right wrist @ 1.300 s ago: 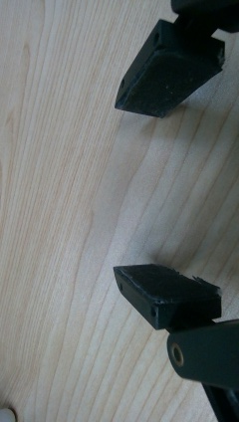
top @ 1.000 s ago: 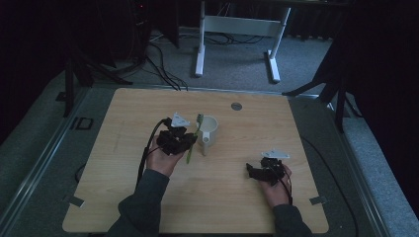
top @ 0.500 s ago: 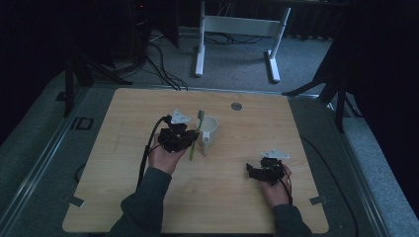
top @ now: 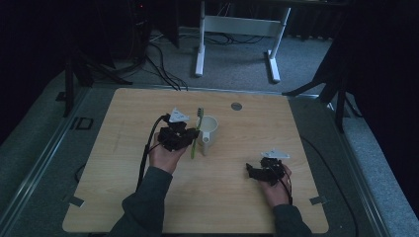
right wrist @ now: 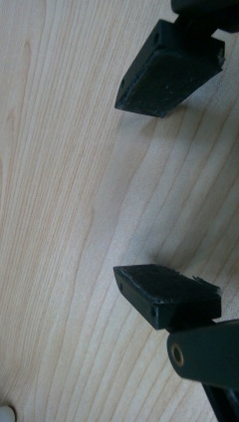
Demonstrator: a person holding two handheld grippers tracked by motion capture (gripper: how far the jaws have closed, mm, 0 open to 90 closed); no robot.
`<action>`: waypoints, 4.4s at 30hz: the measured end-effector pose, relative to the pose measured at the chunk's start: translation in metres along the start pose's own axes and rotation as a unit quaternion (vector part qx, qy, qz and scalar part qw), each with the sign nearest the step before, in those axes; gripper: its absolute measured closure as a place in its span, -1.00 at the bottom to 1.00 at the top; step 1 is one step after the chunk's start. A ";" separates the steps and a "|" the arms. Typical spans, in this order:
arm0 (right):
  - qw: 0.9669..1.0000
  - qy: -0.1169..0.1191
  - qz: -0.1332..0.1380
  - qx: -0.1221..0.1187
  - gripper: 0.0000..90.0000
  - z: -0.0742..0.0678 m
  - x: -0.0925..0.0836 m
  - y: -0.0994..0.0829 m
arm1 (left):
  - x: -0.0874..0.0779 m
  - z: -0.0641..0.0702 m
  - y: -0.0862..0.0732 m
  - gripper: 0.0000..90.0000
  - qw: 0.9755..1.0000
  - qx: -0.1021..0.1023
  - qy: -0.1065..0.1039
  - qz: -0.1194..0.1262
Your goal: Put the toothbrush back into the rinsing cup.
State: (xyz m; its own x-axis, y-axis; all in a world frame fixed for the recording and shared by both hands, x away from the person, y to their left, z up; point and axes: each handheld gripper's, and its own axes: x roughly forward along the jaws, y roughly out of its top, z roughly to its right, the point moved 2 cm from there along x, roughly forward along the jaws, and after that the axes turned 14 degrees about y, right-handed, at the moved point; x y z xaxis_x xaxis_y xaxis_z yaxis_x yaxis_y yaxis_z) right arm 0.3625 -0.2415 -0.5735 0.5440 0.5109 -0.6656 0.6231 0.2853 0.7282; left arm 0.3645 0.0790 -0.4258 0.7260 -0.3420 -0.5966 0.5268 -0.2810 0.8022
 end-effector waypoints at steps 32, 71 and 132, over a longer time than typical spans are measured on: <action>1.000 0.000 0.000 -0.001 -0.55 0.000 0.000 0.000 | -0.001 -0.002 0.012 0.80 0.999 -0.029 0.003 0.027; 1.000 0.001 -0.001 -0.003 -0.55 0.000 0.000 0.000 | 0.005 0.006 0.034 0.80 0.995 -0.045 0.008 0.091; 1.000 0.003 -0.001 -0.004 -0.55 0.000 0.001 0.000 | 0.024 0.017 0.019 0.79 0.991 0.025 0.013 0.128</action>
State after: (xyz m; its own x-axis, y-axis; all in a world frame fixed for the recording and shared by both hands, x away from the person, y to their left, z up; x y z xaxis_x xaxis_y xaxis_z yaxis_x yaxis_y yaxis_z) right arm 0.3630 -0.2409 -0.5735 0.5391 0.5151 -0.6663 0.6198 0.2930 0.7280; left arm 0.3847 0.0498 -0.4254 0.8447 -0.3851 -0.3718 0.3014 -0.2318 0.9249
